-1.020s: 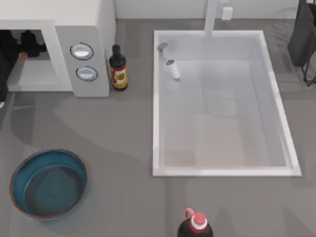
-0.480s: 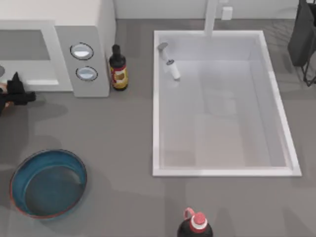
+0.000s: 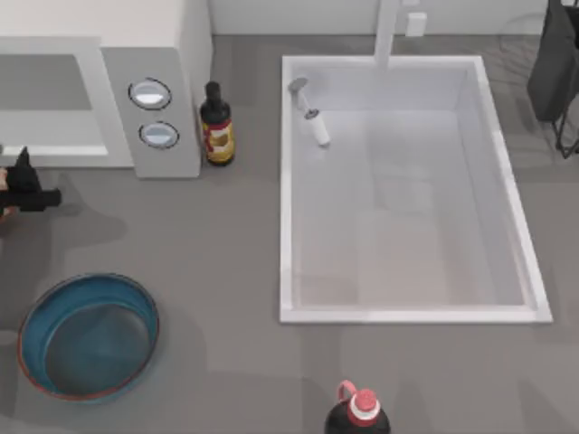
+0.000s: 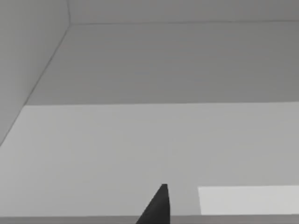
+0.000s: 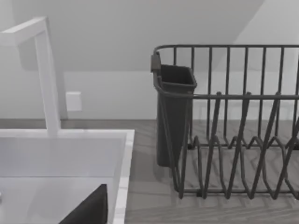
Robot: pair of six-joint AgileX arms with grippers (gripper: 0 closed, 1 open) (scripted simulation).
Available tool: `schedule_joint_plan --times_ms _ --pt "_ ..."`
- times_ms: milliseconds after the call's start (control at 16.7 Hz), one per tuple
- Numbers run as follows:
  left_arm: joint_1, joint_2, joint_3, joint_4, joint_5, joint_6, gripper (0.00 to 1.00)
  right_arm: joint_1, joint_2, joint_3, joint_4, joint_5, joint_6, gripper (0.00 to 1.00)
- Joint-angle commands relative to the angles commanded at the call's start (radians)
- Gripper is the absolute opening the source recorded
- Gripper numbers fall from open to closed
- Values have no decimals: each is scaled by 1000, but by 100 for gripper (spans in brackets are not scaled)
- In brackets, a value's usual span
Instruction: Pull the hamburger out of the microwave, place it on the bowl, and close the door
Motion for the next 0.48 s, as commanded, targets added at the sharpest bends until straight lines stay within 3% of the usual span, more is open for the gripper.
schedule_joint_plan --times_ms 240,480 --pt "-1 -37 6 -40 -2 2 0 0 0 0 0 0 0 100" --pt "5 -192 5 -197 -5 2 0 0 0 0 0 0 0 100"
